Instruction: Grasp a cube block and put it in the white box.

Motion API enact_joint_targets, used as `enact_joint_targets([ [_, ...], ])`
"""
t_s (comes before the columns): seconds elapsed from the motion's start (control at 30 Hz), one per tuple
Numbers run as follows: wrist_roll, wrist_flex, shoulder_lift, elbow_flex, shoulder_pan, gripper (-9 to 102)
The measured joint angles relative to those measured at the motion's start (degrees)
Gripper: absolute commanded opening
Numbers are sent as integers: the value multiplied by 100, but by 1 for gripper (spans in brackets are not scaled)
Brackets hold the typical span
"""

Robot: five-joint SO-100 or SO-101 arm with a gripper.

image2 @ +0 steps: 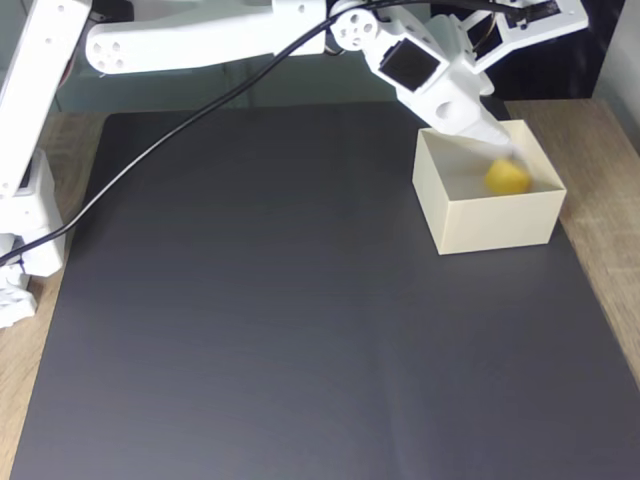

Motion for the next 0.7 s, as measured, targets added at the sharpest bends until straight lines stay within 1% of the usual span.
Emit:
enact_joint_targets([
  [0.3,18,281,0,0,0,16],
  [0.57,18,800,202,9,-18,1],
  [0.7,18,1151,527,0,-105,0],
])
